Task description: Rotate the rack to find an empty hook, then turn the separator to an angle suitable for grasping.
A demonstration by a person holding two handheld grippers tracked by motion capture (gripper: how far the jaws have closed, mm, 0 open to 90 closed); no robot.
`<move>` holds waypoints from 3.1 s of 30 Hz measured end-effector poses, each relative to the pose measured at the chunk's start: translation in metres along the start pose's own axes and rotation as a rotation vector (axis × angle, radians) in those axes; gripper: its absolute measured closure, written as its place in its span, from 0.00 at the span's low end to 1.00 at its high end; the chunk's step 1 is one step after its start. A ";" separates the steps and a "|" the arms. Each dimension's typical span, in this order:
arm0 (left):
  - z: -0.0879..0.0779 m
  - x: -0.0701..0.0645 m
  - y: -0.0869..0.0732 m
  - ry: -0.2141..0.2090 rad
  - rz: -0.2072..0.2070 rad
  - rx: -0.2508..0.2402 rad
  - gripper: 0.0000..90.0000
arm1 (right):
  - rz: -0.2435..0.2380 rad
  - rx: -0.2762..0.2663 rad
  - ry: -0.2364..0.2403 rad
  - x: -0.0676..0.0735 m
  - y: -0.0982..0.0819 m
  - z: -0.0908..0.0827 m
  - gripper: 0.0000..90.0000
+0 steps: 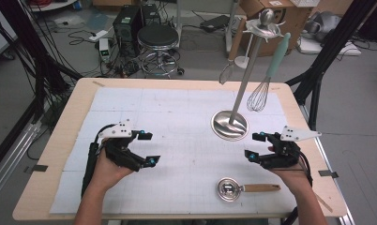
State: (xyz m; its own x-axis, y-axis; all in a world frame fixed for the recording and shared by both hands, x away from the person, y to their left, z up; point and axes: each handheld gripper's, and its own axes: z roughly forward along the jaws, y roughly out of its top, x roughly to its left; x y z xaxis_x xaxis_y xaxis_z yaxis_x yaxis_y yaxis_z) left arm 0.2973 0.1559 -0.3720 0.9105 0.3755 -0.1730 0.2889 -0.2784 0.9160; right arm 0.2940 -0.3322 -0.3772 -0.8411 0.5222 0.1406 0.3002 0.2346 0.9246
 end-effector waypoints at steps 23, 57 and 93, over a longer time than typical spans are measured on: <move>0.001 0.004 -0.004 -0.003 -0.010 -0.018 0.06 | -0.012 0.039 0.020 0.006 -0.006 0.003 0.21; 0.001 0.002 -0.003 -0.004 0.005 -0.020 0.06 | -0.021 0.205 0.031 0.024 -0.052 -0.003 0.21; 0.007 -0.002 -0.001 -0.007 0.017 -0.001 0.06 | -0.258 0.482 0.135 0.052 -0.050 0.068 0.76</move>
State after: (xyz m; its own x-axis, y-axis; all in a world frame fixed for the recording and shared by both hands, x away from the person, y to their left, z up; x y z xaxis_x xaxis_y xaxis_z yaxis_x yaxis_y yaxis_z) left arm 0.2975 0.1494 -0.3748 0.9174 0.3648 -0.1593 0.2725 -0.2838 0.9193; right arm 0.2661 -0.2610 -0.4400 -0.9552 0.2958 0.0050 0.2220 0.7057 0.6728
